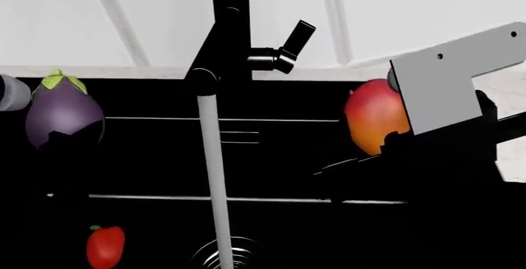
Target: Pick the eggplants and mangos from the sink and place them in one bowl. Place the bell pepper in the other bowl. Then turn off the sink faucet.
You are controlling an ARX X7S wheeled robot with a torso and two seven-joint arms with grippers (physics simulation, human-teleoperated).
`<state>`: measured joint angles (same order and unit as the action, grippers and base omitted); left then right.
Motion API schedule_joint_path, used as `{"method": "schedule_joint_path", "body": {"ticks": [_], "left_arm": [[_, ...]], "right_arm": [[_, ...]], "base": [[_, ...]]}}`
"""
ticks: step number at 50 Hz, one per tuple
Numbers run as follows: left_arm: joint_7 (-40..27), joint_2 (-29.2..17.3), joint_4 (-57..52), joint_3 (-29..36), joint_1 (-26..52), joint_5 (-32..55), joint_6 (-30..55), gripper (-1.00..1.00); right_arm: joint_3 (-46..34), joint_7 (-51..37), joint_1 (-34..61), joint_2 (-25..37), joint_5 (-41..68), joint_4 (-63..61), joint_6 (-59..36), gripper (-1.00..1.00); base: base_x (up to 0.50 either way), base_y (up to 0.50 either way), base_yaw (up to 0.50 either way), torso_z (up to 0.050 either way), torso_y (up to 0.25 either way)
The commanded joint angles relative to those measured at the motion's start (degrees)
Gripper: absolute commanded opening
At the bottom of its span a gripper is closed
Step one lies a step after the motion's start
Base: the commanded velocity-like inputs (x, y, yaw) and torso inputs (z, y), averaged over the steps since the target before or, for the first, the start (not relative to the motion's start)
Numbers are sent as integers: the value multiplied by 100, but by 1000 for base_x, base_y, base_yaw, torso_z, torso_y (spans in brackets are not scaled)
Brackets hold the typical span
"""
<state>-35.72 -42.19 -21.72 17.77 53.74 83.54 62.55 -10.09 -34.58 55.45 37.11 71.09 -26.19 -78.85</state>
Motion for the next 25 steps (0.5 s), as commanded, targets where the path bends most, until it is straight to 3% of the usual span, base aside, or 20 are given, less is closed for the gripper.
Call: {"method": "schedule_joint_path", "body": {"ticks": [1, 15, 17, 19, 20, 21, 25], "left_arm": [[108, 51, -192, -103, -51, -28, -241, -100], [149, 3, -194, -105, 7, -92, -278, -100], [148, -13, -223, -128, -39, -80, -307, -100], [191, -56, -286, -145, -74, -158, -351, -100], [219, -66, -333, -95, -76, -262, -346, -100], [166, -30, -331, -101, -128, -263, -380, -100], [216, -113, -483, -44, -270, -593, -476, -100]], "right_arm": [[42, 28, -37, 84, -122, -128, 116, -100], [201, -10, -81, 79, 77, -209, 278, -100], [782, -520, -459, -160, 388, -50, 546, -100], [-52, -163, -312, 212, -465, -456, 502, -100], [-48, -233, -299, 205, -399, -430, 414, -100], [508, -425, -478, 7, 218, -221, 539, -100], [361, -299, -474, 197, 130, -620, 524, -100]], "base": [[0, -3, 0, 8, 125], [0, 0, 0, 7, 110], [0, 0, 0, 0, 0], [0, 0, 0, 0, 0], [0, 0, 0, 0, 0], [0, 0, 0, 0, 0], [0, 0, 0, 0, 0]]}}
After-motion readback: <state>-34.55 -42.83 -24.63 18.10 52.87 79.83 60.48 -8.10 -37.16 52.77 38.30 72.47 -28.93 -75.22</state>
